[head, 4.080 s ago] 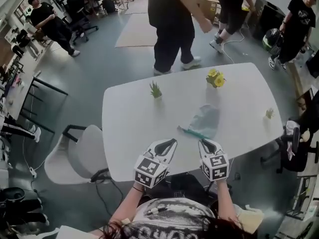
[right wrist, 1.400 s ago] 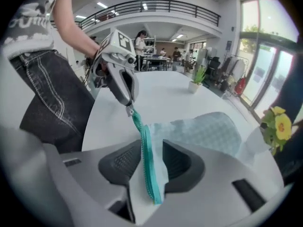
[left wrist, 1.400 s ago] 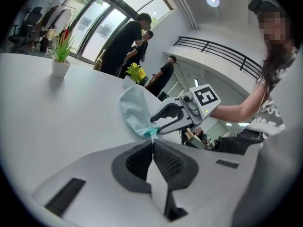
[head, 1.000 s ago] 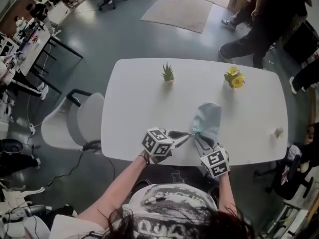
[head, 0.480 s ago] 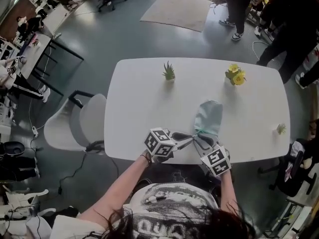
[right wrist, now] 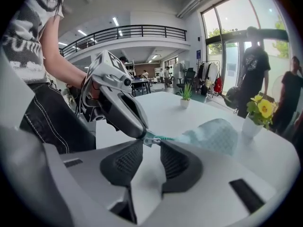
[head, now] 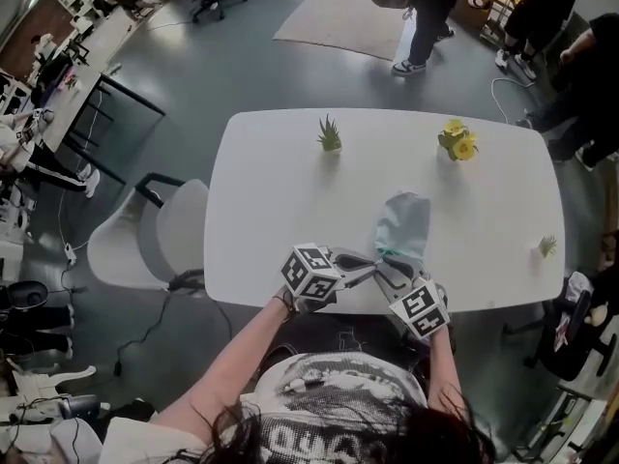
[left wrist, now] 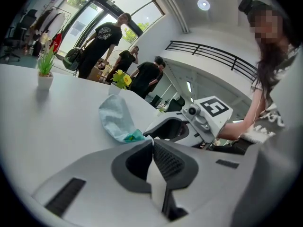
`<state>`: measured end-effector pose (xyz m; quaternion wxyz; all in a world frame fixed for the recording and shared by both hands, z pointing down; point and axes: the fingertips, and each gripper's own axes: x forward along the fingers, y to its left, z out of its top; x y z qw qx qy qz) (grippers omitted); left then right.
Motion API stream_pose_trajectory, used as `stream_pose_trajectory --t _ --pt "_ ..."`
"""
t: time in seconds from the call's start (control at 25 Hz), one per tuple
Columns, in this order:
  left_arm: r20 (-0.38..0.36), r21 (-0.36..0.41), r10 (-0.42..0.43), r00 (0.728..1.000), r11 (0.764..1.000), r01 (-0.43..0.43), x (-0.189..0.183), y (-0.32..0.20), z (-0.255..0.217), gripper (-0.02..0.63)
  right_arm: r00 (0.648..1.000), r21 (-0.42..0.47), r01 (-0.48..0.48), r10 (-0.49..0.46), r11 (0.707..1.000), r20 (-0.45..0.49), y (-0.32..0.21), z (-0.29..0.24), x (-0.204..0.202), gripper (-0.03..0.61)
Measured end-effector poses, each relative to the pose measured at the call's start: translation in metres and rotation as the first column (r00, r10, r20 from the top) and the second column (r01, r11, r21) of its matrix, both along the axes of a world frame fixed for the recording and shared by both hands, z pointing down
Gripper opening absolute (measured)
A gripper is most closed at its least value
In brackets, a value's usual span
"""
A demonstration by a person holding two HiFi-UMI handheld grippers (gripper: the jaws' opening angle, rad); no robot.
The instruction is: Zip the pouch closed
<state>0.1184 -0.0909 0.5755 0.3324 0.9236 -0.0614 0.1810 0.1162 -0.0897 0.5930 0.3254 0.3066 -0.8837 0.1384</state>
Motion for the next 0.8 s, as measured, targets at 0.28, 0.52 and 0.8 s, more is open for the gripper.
stream_pose_trajectory --t 0.28,0.52,0.8 --pt "0.006 0.007 -0.002 1.0 1.0 0.002 0.0 -0.001 0.0 0.015 0.999 0.008 -0.017 0.017 1.0 0.035 -0.002 -0.006 0.004 0.098" --pt "0.022 0.001 -0.004 1.0 1.0 0.004 0.0 0.0 0.005 0.015 0.998 -0.019 -0.036 0.036 0.999 0.046 0.007 -0.002 0.01 0.092" --pt "0.03 -0.008 -0.019 0.999 1.0 0.019 0.0 0.0 0.009 0.015 0.986 -0.016 -0.138 0.139 0.99 0.094 0.001 -0.007 0.018 -0.003"
